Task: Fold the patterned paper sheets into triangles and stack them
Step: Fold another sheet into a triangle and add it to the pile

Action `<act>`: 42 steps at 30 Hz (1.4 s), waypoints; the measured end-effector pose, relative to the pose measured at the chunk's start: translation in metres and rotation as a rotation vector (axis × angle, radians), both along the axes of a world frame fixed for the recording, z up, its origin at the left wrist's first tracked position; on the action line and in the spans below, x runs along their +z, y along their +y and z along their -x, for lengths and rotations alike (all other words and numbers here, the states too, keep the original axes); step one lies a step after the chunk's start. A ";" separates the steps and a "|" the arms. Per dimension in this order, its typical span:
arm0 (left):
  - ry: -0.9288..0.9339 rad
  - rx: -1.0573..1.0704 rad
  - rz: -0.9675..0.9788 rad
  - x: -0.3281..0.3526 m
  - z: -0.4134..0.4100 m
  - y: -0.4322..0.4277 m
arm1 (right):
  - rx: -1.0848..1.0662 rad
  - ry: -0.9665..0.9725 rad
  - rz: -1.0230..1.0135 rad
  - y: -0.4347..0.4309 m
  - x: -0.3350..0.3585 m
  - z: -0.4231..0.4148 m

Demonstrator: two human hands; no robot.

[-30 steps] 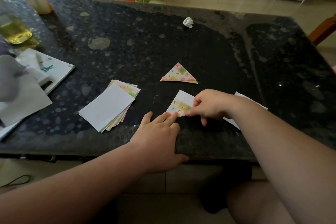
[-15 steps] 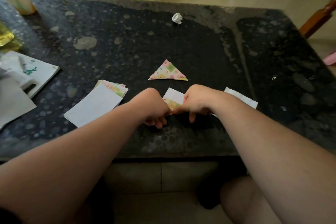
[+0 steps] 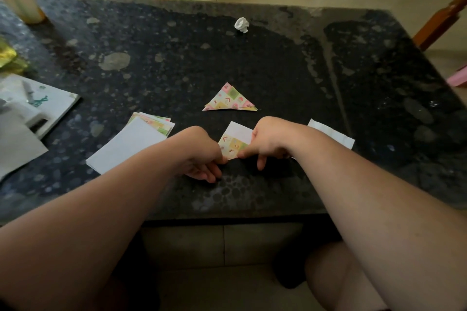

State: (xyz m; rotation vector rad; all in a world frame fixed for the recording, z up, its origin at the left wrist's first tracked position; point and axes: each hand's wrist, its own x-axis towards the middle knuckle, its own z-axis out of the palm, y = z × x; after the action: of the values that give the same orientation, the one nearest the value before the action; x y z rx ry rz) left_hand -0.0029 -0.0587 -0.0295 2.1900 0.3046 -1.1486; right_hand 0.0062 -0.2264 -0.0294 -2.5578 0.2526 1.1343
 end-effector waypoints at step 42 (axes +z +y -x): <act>0.036 0.054 0.017 -0.003 0.005 0.046 | -0.089 0.022 -0.106 -0.017 0.018 0.007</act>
State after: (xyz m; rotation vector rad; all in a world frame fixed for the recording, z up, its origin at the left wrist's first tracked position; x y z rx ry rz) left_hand -0.0084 -0.0122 -0.0322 2.1359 0.3656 -1.1577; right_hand -0.0008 -0.2433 -0.0112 -2.4186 0.3000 1.1137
